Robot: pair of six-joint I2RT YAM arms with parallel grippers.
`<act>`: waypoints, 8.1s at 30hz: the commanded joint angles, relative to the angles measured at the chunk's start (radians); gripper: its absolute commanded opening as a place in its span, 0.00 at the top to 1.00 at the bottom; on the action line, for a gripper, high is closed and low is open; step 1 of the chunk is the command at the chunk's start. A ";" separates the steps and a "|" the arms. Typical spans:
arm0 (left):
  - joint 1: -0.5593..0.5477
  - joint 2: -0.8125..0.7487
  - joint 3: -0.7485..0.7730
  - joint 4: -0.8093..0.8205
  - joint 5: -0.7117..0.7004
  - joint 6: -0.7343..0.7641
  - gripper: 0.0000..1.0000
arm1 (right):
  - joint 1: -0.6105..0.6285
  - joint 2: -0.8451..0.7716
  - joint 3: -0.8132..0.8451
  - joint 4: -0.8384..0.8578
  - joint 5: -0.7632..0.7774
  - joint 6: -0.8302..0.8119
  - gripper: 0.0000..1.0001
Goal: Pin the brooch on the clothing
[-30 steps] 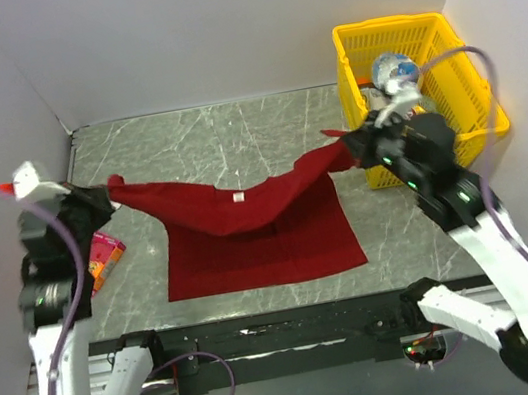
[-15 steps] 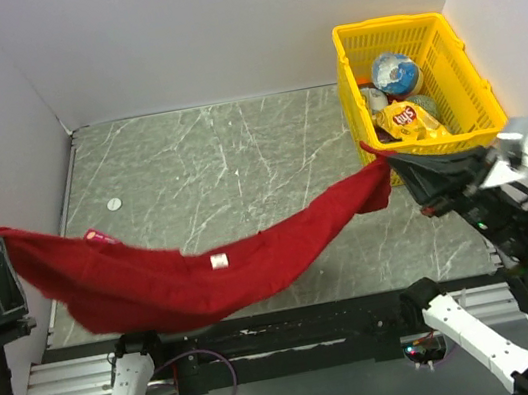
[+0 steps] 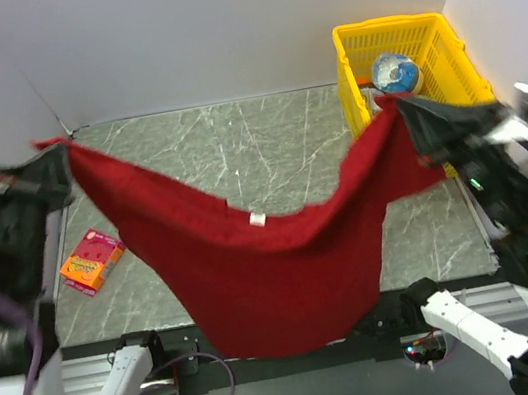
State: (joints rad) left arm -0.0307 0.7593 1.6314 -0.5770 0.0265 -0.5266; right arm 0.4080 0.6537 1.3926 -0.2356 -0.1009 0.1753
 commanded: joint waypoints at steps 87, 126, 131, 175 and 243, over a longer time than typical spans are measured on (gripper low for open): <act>-0.244 1.368 -0.067 0.128 -0.083 0.109 0.24 | 0.035 1.798 0.821 -0.711 0.020 -0.076 0.32; -0.157 1.632 0.645 0.077 -0.229 0.074 0.05 | -0.058 1.664 0.852 -0.097 0.099 -0.023 0.16; -0.144 1.395 0.355 0.161 -0.215 0.040 0.04 | -0.049 1.424 0.579 -0.033 0.099 -0.050 0.03; -0.504 0.718 -0.964 -0.067 -0.255 -0.477 0.99 | 0.422 1.063 -0.563 -0.568 0.198 0.420 1.00; 0.190 1.396 0.048 -0.017 -0.359 -0.059 0.29 | 0.216 0.983 -0.145 -0.346 0.041 0.110 1.00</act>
State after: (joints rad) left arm 0.1539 2.1258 1.6203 -0.5812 -0.3447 -0.6109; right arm 0.6376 1.6356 1.2545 -0.6140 -0.0456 0.3000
